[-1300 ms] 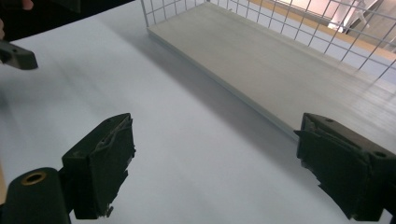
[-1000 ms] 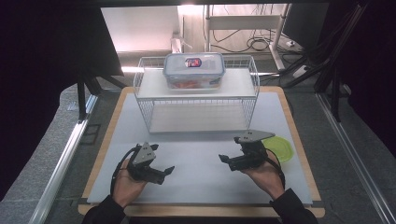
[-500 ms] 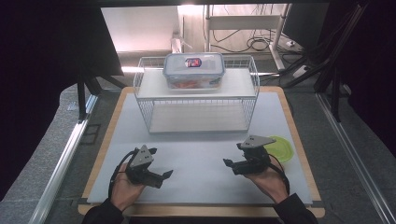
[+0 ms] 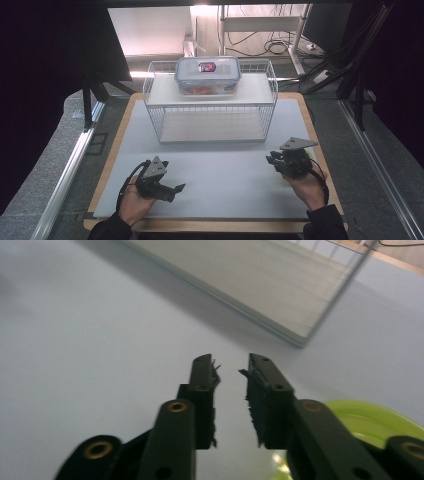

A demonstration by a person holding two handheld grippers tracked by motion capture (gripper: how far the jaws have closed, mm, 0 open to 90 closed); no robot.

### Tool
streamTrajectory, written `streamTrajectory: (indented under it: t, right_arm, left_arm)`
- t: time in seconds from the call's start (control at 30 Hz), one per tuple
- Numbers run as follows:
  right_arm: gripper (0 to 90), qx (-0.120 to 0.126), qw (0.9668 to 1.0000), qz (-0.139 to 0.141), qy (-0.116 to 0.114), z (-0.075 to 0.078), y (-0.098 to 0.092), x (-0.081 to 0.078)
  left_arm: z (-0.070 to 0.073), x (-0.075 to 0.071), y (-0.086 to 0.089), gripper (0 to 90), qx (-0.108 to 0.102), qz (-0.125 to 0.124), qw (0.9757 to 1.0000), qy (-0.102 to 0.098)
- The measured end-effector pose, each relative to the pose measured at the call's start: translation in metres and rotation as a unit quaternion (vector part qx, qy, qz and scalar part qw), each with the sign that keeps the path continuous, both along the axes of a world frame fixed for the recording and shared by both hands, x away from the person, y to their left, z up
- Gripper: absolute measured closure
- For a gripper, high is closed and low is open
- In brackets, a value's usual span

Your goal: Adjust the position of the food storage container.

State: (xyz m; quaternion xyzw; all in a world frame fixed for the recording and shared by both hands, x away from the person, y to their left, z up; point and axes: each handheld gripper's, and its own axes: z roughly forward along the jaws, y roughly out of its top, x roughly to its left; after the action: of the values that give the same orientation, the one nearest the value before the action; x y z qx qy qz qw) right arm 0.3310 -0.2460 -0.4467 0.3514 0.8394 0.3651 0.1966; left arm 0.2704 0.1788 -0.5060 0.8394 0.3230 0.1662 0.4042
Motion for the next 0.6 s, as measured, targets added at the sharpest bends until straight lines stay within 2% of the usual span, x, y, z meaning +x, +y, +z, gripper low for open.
streamTrajectory:
  t: [0.17, 0.37, 0.47, 0.6]
  right_arm:
    - [88.4, 0.015, 0.9994, -0.032, -0.004, 0.005, -0.023, 0.006]
    - [89.8, 0.022, 0.9965, -0.081, -0.008, 0.009, -0.053, 0.012]
    - [89.8, 0.024, 0.9933, -0.112, -0.010, 0.010, -0.067, 0.015]
    - [89.8, 0.034, 0.9875, -0.154, -0.013, 0.013, -0.087, 0.016]
  left_arm:
    - [-0.001, 0.000, -0.001, 4.7, 0.006, -0.005, 1.0000, -0.002]
    - [-0.002, -0.001, -0.003, 5.5, 0.017, -0.012, 0.9998, -0.003]
    - [-0.003, -0.001, -0.003, 5.9, 0.021, -0.015, 0.9997, -0.004]
    - [-0.003, -0.001, -0.004, 6.0, 0.023, -0.018, 0.9996, -0.006]
